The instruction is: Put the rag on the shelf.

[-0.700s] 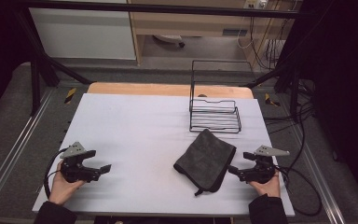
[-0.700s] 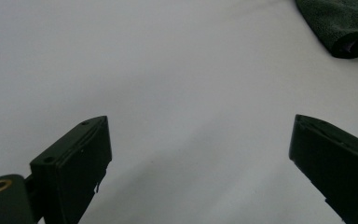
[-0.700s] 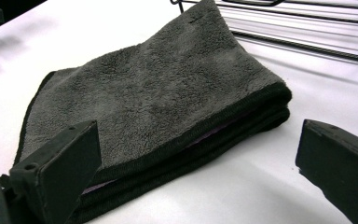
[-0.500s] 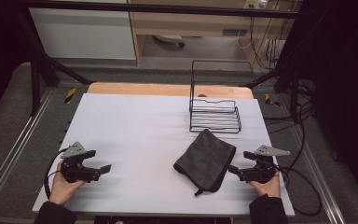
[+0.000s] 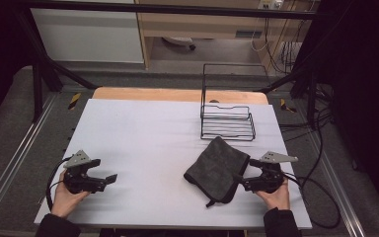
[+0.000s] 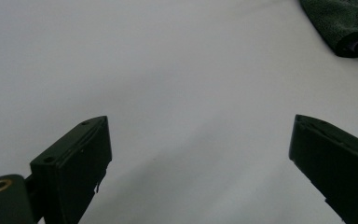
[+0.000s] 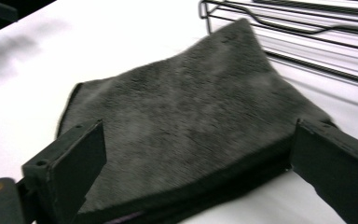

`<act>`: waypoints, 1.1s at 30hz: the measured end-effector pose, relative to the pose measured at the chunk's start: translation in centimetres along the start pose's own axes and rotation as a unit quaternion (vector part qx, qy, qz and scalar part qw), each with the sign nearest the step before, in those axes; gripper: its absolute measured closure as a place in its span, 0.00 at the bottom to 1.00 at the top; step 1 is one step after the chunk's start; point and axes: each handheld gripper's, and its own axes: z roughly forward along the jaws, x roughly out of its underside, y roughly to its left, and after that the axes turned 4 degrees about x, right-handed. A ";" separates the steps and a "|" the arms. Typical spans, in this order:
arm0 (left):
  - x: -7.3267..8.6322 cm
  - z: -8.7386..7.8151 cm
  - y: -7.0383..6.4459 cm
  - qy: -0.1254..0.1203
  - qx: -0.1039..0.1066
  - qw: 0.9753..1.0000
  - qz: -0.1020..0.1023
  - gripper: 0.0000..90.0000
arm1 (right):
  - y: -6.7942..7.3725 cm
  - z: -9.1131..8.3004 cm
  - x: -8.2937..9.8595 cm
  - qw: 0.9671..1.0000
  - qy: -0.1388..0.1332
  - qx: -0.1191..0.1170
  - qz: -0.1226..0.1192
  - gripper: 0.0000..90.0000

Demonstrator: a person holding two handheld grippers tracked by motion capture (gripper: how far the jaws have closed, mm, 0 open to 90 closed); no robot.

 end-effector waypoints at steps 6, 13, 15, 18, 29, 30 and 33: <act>0.0 0.1 -0.1 0.002 0.000 1.000 0.001 0.06 | 2.1 1.0 -1.0 0.999 0.004 -0.026 -0.020 0.16; -0.1 0.1 -0.2 0.004 0.000 1.000 0.002 0.07 | 4.8 2.6 -2.0 0.997 0.029 -0.039 -0.052 0.29; -0.1 0.1 -0.2 0.005 -0.002 1.000 0.002 0.07 | 5.5 3.2 -2.4 0.997 0.034 -0.041 -0.059 0.31; -0.1 0.1 -0.2 0.005 -0.001 1.000 0.000 0.07 | 6.4 4.1 -2.8 0.996 0.039 -0.052 -0.068 0.37; -0.1 0.2 -0.3 0.010 -0.004 1.000 0.004 0.07 | 10.1 8.2 -4.3 0.985 0.086 -0.070 -0.129 0.56; -0.1 0.2 -0.3 0.010 -0.003 1.000 0.004 0.08 | 10.3 8.6 -4.3 0.985 0.091 -0.070 -0.131 0.58; 0.0 0.2 -0.3 0.012 -0.003 1.000 0.003 0.08 | 10.6 9.5 -4.2 0.983 0.105 -0.069 -0.135 0.63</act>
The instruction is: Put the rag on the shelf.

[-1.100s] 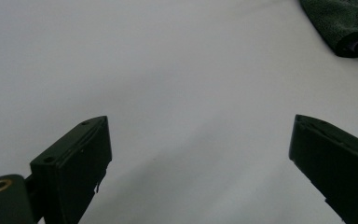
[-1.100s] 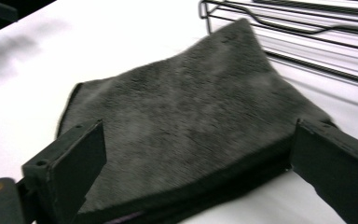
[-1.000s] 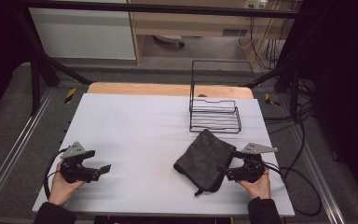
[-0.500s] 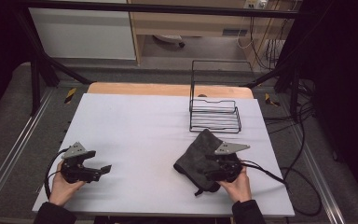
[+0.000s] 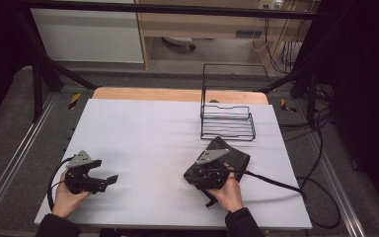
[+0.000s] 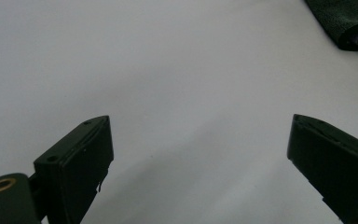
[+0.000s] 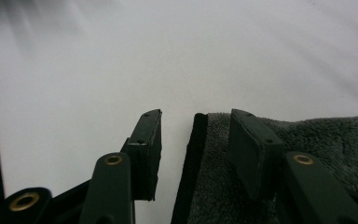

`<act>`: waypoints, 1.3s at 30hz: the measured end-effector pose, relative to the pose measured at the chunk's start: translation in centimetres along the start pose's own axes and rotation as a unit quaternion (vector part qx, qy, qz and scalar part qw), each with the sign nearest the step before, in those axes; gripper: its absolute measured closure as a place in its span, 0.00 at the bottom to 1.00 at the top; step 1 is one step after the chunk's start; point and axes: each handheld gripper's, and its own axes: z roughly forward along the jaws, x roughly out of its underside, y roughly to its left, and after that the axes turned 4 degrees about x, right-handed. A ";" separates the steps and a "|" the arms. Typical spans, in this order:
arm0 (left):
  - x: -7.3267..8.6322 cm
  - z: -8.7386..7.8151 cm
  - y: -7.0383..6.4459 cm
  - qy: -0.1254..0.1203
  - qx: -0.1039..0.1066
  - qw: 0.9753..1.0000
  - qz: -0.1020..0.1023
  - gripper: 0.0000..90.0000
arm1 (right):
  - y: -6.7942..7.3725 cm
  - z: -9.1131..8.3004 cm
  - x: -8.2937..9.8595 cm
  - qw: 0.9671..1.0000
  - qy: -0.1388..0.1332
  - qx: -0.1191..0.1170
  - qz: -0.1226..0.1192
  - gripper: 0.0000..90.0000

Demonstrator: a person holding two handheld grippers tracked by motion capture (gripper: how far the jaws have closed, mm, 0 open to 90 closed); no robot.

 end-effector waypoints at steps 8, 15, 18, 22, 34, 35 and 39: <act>0.0 0.1 -0.1 0.004 -0.001 1.000 0.003 0.08 | 0.0 2.0 0.5 0.998 0.037 0.029 -0.043 0.76; 0.0 0.1 -0.1 0.003 -0.002 1.000 0.003 0.08 | 0.1 2.4 0.6 0.997 0.024 0.041 -0.056 0.90; 0.0 0.1 -0.1 0.004 -0.003 1.000 0.003 0.08 | 0.1 2.3 0.6 0.997 0.015 0.048 -0.059 0.92; 0.0 0.0 -0.1 0.003 -0.003 1.000 0.002 0.08 | 0.1 2.0 0.3 0.998 -0.006 0.045 -0.050 0.94; -0.1 0.0 -0.1 0.003 -0.005 1.000 0.003 0.09 | 1.6 1.7 -0.9 0.997 -0.053 -0.003 -0.061 0.94; -0.1 0.0 -0.2 0.003 -0.005 1.000 0.003 0.09 | 1.8 1.8 -1.1 0.997 -0.055 -0.010 -0.059 0.94; -0.1 0.0 -0.1 0.002 -0.005 1.000 0.002 0.09 | 2.7 2.5 -1.8 0.996 -0.058 -0.026 -0.061 0.94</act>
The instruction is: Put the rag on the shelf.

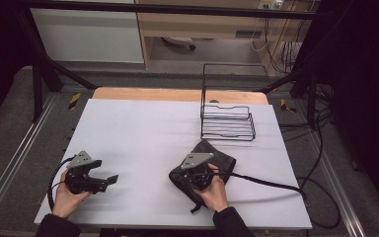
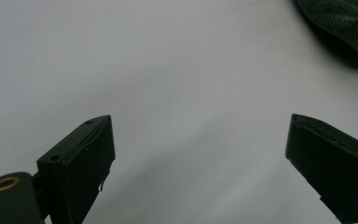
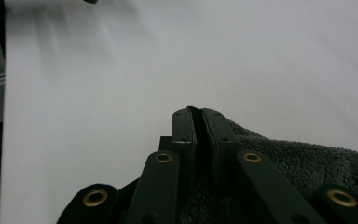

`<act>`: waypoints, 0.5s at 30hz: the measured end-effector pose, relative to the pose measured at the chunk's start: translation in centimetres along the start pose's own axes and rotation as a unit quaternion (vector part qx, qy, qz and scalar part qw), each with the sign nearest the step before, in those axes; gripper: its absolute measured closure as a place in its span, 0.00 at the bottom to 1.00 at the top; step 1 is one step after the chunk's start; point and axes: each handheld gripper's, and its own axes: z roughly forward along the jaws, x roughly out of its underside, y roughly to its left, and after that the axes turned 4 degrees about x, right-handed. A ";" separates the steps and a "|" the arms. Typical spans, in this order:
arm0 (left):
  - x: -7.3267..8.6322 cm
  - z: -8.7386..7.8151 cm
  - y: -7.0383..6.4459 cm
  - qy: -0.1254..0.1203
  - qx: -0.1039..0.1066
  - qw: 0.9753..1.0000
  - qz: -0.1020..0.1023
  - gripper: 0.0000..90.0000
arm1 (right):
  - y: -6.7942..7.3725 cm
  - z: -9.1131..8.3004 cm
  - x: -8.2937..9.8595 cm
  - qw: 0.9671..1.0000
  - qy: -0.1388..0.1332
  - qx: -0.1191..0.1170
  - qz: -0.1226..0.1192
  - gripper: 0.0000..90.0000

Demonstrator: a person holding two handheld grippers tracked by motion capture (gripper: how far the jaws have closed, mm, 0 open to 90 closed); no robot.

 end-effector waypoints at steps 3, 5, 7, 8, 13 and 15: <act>0.0 0.0 0.0 0.000 0.001 1.000 -0.001 0.09 | 0.5 0.5 -0.4 1.000 -0.004 -0.012 0.005 0.94; 0.0 0.0 0.0 0.000 0.000 1.000 -0.001 0.09 | 0.9 0.9 -0.6 1.000 -0.006 -0.022 0.008 0.94; 0.0 -0.1 0.0 0.000 0.000 1.000 -0.003 0.09 | 1.3 1.1 -0.8 0.999 -0.009 -0.035 0.011 0.94; 0.0 0.0 0.0 0.000 0.000 1.000 -0.002 0.09 | 1.5 1.3 -0.9 0.999 -0.011 -0.040 0.009 0.94; 0.0 0.0 0.0 0.002 0.002 1.000 -0.004 0.09 | 2.6 1.9 -1.2 0.997 -0.010 -0.071 0.004 0.93; -0.1 0.0 -0.1 0.002 0.002 1.000 -0.004 0.09 | 2.8 2.4 -1.0 0.997 -0.002 -0.073 0.005 0.92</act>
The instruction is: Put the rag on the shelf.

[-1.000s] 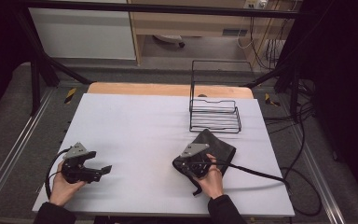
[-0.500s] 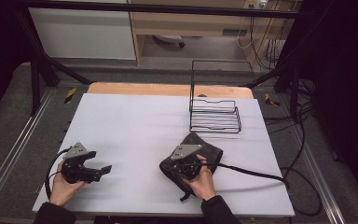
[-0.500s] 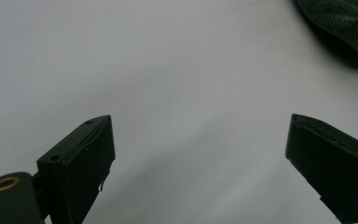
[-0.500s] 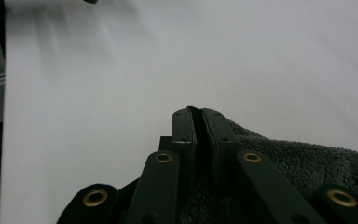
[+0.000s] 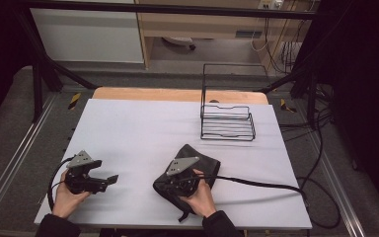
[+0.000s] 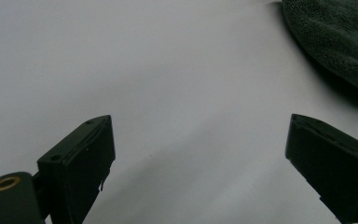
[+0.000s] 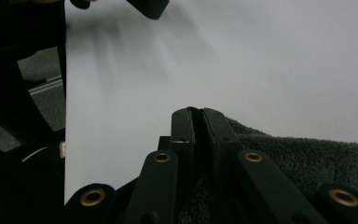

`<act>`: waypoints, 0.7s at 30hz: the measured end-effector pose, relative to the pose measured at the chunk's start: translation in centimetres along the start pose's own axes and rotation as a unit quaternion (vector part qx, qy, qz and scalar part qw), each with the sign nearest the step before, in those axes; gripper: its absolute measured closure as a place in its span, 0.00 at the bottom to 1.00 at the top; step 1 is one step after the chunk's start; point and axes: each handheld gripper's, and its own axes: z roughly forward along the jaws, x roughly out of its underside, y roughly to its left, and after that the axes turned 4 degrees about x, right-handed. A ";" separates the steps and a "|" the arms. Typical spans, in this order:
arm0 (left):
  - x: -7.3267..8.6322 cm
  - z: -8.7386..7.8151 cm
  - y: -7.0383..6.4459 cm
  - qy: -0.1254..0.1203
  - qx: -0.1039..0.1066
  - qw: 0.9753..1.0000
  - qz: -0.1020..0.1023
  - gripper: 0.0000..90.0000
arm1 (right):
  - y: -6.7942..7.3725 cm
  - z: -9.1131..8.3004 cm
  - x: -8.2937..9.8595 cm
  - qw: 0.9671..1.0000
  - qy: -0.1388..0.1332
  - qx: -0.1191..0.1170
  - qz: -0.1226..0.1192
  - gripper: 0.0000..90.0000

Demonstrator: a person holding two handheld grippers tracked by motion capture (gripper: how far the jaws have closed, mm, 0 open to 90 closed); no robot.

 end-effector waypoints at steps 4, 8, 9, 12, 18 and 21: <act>-0.1 0.0 -0.1 0.000 0.001 1.000 -0.002 0.09 | -0.2 0.8 0.4 0.999 0.009 -0.018 0.027 0.73; -0.3 -0.1 -0.4 -0.001 0.004 1.000 -0.006 0.10 | -0.4 -0.7 -0.1 1.000 0.004 0.002 0.012 0.62; -0.4 -0.1 -0.5 -0.002 0.006 1.000 -0.009 0.10 | -0.5 -1.3 -0.2 1.000 -0.004 0.012 0.010 0.60; -0.8 -0.1 -1.2 -0.002 0.009 1.000 -0.009 0.11 | -1.7 -3.8 -0.1 0.998 -0.016 0.059 0.020 0.54; -1.9 0.4 -2.9 0.005 0.018 1.000 -0.003 0.14 | -5.5 -8.5 2.5 0.982 -0.017 0.169 0.087 0.52; -2.4 0.9 -3.7 0.011 0.027 1.000 -0.006 0.16 | -7.0 -9.8 4.4 0.971 -0.011 0.209 0.117 0.56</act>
